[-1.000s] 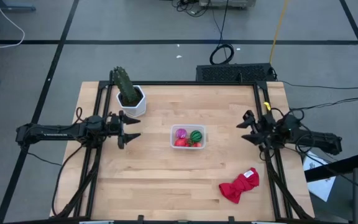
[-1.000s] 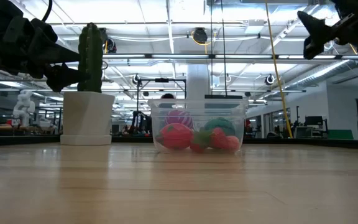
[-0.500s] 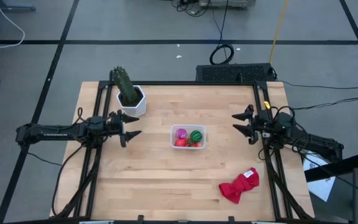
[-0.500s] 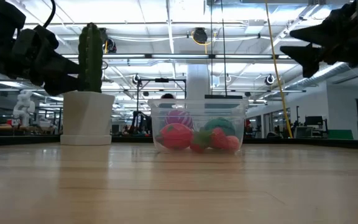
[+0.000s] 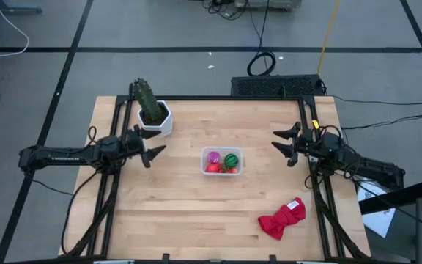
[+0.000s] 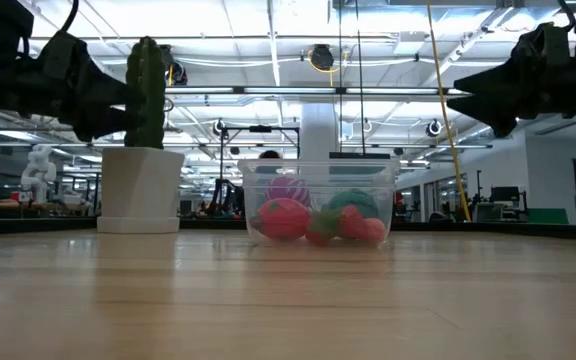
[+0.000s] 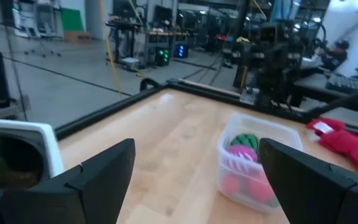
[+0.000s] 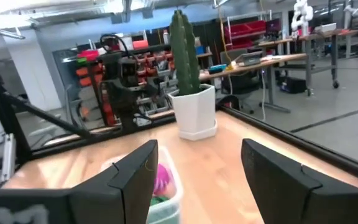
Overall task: Pick and placing Produce into tupperware
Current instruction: Return to Home Position
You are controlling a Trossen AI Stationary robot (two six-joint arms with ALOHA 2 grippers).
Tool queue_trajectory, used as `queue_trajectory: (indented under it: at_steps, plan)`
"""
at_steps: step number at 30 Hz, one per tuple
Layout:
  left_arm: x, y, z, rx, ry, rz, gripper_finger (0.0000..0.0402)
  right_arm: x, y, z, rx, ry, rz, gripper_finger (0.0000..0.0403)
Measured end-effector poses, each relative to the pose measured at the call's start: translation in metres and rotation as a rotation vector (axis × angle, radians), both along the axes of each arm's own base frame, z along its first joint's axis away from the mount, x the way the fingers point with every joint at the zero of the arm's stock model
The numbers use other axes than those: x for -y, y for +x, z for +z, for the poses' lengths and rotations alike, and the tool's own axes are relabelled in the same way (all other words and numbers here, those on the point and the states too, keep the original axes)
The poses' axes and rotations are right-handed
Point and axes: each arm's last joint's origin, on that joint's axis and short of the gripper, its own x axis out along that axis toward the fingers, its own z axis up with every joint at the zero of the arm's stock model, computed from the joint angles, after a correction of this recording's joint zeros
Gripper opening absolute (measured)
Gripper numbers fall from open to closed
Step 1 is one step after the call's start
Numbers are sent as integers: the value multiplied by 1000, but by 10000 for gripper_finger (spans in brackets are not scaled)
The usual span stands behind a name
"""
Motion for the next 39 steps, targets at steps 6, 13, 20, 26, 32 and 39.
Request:
queue_trajectory:
  at_steps: [6, 13, 20, 26, 32, 39]
  plan:
    - [-3, -1, 1, 11, 2, 103, 349, -1, 0, 2, 7, -39, -50, 224]
    - [-3, -2, -7, -51, -66, 131, 349, -2, 0, 1, -1, -32, -58, 224]
    - [-5, -3, -8, -57, -63, 177, 349, -2, 0, 1, -5, -44, -68, 224]
    - [-5, -3, -12, -81, -108, 184, 349, -2, 0, 1, 2, -24, -66, 224]
    - [-3, -2, -13, -36, -243, 135, 349, -2, 0, 1, 59, 168, -45, 224]
    - [-2, -2, -13, -18, -295, 123, 349, -2, 0, 1, 75, 224, -39, 224]
